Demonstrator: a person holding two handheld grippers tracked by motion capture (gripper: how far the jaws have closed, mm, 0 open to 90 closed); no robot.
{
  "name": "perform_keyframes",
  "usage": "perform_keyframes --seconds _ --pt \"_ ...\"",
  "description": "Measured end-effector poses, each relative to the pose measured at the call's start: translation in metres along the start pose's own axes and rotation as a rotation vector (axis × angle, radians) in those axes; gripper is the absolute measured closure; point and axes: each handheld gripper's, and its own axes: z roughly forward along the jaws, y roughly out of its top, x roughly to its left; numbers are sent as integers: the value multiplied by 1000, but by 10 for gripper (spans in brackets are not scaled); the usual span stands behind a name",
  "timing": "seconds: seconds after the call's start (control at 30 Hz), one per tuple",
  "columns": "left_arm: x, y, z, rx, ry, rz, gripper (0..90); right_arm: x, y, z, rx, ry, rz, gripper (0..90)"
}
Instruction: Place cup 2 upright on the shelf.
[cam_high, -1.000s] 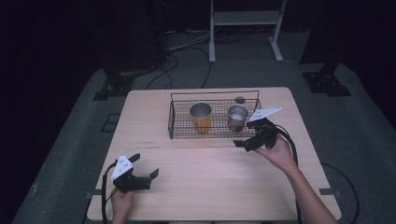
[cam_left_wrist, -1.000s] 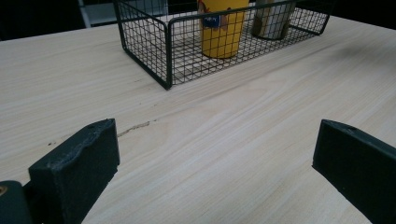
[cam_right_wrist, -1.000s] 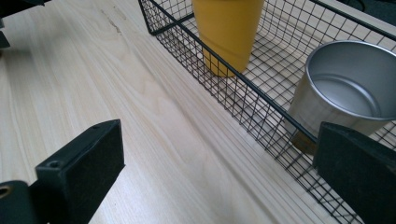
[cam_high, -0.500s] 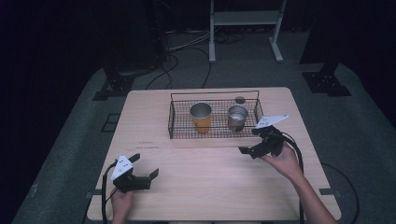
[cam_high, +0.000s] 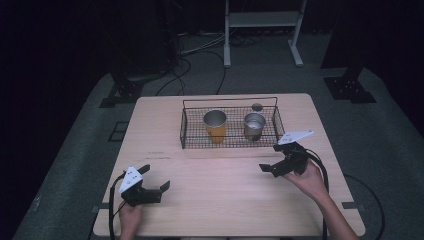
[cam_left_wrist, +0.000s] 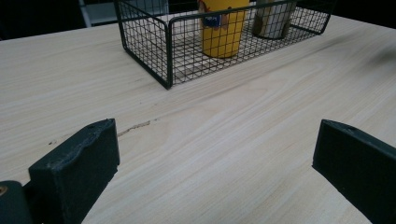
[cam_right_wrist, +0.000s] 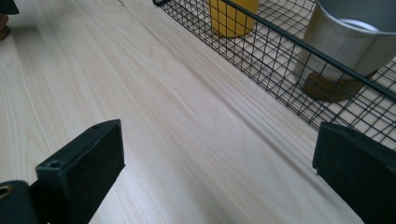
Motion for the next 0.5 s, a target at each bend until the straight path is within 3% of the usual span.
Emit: perform_keyframes --seconds 0.5 --pt "0 0 0 2 1 2 0 -2 -22 -13 -17 -4 40 14"
